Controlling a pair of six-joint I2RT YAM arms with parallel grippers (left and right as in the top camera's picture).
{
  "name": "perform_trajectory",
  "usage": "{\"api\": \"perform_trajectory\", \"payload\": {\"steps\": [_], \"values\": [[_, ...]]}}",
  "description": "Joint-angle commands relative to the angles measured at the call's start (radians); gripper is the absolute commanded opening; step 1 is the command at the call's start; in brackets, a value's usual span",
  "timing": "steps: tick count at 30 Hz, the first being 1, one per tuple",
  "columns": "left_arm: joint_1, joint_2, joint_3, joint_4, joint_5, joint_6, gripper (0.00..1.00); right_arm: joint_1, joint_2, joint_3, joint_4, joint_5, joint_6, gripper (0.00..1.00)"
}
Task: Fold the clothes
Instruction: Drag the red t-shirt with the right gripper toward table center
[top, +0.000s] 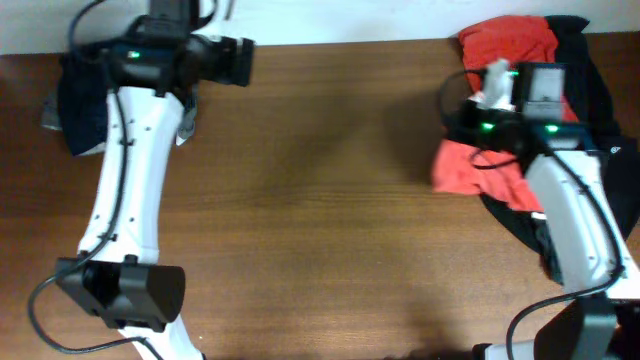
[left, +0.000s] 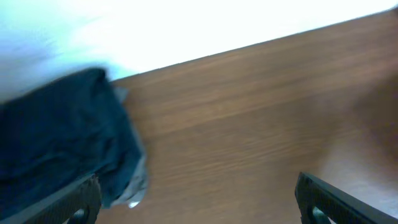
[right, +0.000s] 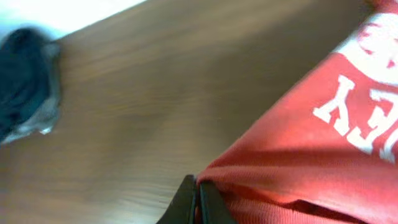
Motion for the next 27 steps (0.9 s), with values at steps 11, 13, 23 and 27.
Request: {"api": "perform_trajectory", "payload": {"steps": [11, 13, 23, 27], "values": [[0.157, -0.022, 0.023, -0.021, 0.008, 0.006, 0.99, 0.414, 0.033, 0.016, 0.347, 0.194, 0.165, 0.04], [0.172, -0.022, 0.023, -0.021, 0.008, 0.006, 0.99, 0.456, 0.051, 0.016, 0.395, 0.22, 0.192, 0.04], [0.231, -0.022, 0.023, -0.021, 0.008, 0.005, 0.99, 0.615, 0.174, 0.016, 0.648, 0.299, 0.224, 0.04], [0.235, -0.022, 0.023, -0.027, 0.008, 0.005, 0.99, 0.629, 0.195, 0.016, 0.679, 0.303, 0.219, 0.04]]}}
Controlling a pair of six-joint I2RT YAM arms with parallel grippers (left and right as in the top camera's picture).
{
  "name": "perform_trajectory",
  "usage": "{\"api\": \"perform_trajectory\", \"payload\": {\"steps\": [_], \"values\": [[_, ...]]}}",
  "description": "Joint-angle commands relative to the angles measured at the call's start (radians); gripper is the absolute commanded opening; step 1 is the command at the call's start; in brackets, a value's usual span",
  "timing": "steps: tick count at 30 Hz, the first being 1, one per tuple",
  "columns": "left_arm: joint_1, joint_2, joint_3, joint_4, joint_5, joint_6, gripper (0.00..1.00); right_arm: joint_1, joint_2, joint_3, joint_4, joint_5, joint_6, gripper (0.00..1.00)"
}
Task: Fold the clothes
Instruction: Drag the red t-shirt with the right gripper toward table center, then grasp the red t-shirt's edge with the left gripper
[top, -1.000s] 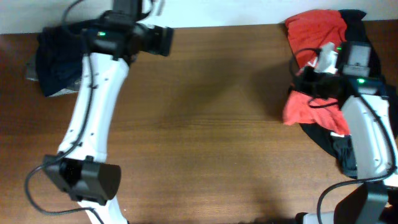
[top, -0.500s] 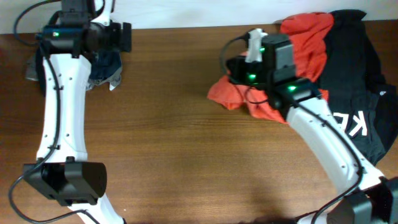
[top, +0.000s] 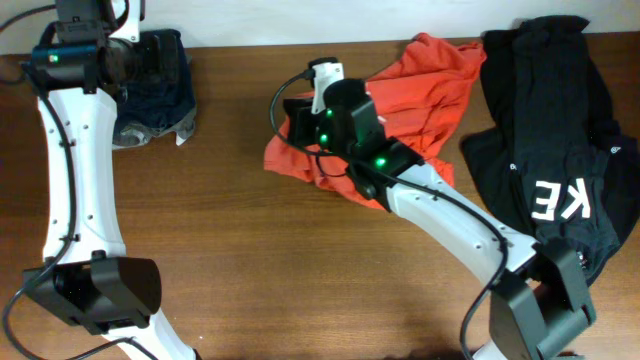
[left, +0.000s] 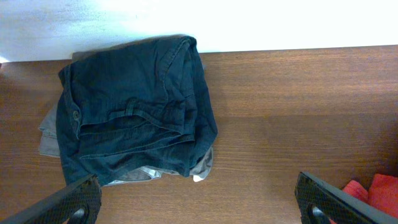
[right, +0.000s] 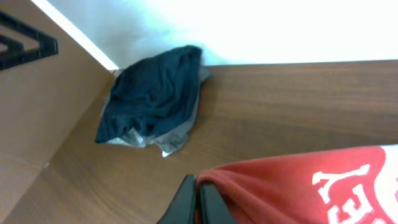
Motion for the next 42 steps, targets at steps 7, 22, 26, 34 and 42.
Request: {"api": "perform_trajectory", "payload": {"steps": [7, 22, 26, 34, 42], "values": [[0.006, -0.021, 0.02, -0.014, 0.008, 0.006, 0.99, -0.077, -0.09, 0.105, -0.183, 0.042, -0.119, 0.91], [-0.113, -0.021, -0.143, -0.191, 0.278, 0.071, 0.93, -0.576, -0.222, 0.201, -0.872, -0.058, -0.216, 0.99], [-0.207, -0.021, -0.26, -0.167, 0.263, 0.111, 0.93, -0.593, -0.152, 0.199, -0.927, -0.061, -0.237, 0.99], [-0.408, -0.021, -0.472, 0.068, 0.278, 0.207, 0.93, -0.638, -0.076, 0.198, -0.94, -0.057, -0.237, 0.99], [-0.622, -0.008, -0.512, 0.266, 0.279, 0.423, 0.94, -0.835, -0.076, 0.198, -0.97, -0.087, -0.238, 0.99]]}}
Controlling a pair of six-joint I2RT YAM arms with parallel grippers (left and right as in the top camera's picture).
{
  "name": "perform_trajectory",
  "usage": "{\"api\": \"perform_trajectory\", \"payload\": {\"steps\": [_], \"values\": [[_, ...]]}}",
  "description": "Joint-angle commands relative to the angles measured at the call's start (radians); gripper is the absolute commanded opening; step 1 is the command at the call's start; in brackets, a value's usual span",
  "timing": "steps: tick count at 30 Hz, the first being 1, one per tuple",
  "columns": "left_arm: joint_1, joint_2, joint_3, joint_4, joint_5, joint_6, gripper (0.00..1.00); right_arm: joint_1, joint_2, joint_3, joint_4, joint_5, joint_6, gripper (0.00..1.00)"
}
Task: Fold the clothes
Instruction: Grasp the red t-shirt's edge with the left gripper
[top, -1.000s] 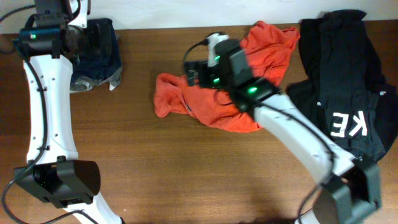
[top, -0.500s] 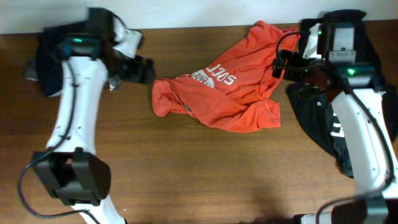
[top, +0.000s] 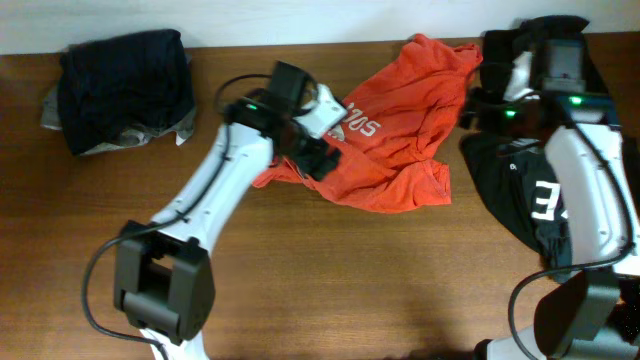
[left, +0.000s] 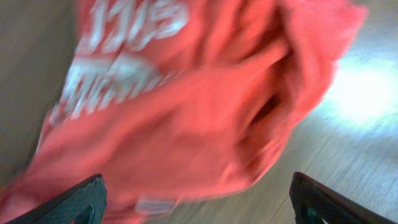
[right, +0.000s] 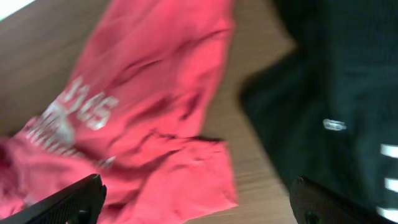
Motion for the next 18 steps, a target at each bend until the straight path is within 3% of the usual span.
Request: {"api": "perform_trajectory", "payload": {"steps": [1, 8, 18], "values": [[-0.097, 0.0, -0.005, 0.071, 0.018, 0.154, 0.94, -0.098, 0.0, -0.003, -0.027, -0.033, -0.012, 0.99], [-0.192, 0.102, -0.005, 0.206, -0.011, 0.18, 0.94, -0.195, 0.0, -0.003, -0.09, -0.083, -0.037, 0.99], [-0.231, 0.21, -0.005, 0.306, 0.07, 0.181, 0.93, -0.199, 0.0, -0.003, -0.12, -0.083, -0.052, 0.99]]}}
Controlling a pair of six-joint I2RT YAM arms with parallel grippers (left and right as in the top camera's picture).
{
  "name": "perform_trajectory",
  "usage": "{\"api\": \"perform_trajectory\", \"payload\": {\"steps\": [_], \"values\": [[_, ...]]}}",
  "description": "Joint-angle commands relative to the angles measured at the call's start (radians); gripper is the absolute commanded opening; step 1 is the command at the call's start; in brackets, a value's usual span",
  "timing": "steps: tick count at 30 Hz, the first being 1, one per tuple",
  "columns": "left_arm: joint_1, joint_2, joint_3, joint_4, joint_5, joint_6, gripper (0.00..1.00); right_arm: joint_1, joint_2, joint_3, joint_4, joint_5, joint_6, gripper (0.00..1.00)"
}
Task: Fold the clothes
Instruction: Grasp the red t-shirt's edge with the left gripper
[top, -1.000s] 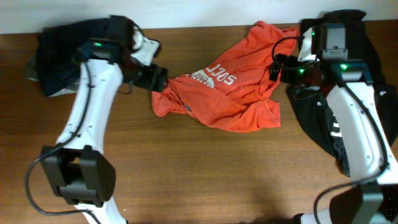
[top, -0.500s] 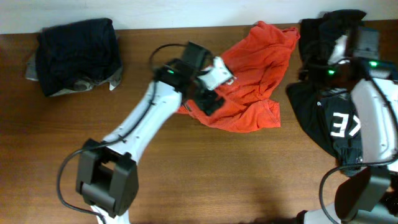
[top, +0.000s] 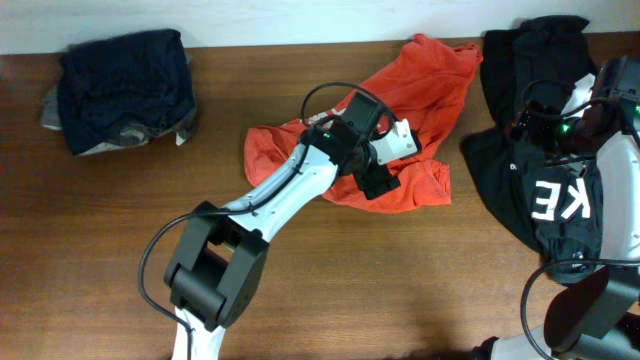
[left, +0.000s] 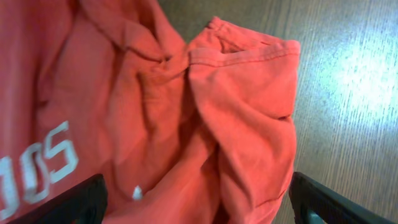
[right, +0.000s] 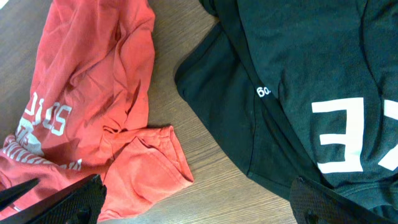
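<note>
A crumpled red T-shirt (top: 420, 90) with white print lies at the back middle of the table. My left gripper (top: 372, 178) hovers open over its lower right part; in the left wrist view the gripper (left: 196, 208) has a short sleeve (left: 249, 106) and creased body below it, nothing between the fingers. My right gripper (top: 540, 125) is open above the left edge of a black T-shirt (top: 560, 190) with white letters. In the right wrist view the gripper (right: 196, 208) sees both the red shirt (right: 93, 106) and the black shirt (right: 311, 74).
A folded pile of dark jeans (top: 120, 90) over a grey garment sits at the back left corner. The wooden table (top: 300, 290) is bare along the front. A white wall runs along the far edge.
My left gripper has moved from the red shirt's left edge to its lower right part by the sleeve. My right gripper has shifted right, further over the black shirt. Both stay open.
First my right gripper was shut on the red shirt at the right pile, my left by the jeans. Then the right held the shirt at the table's middle. Later it was open beside the black shirt, the red shirt lying spread, my left open over it, as now.
</note>
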Motion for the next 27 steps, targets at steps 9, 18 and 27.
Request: {"api": "perform_trajectory", "payload": {"steps": [9, 18, 27], "values": [[-0.029, 0.098, -0.004, 0.013, 0.037, 0.018, 0.9, -0.003, 0.0, -0.003, -0.015, -0.012, -0.01, 0.99], [-0.039, 0.123, -0.004, 0.013, 0.037, 0.018, 0.75, -0.003, 0.0, -0.003, -0.013, -0.012, -0.01, 0.99], [-0.055, 0.129, -0.004, -0.008, 0.036, 0.019, 0.49, -0.003, 0.0, -0.003, -0.011, -0.011, -0.01, 0.99]]}}
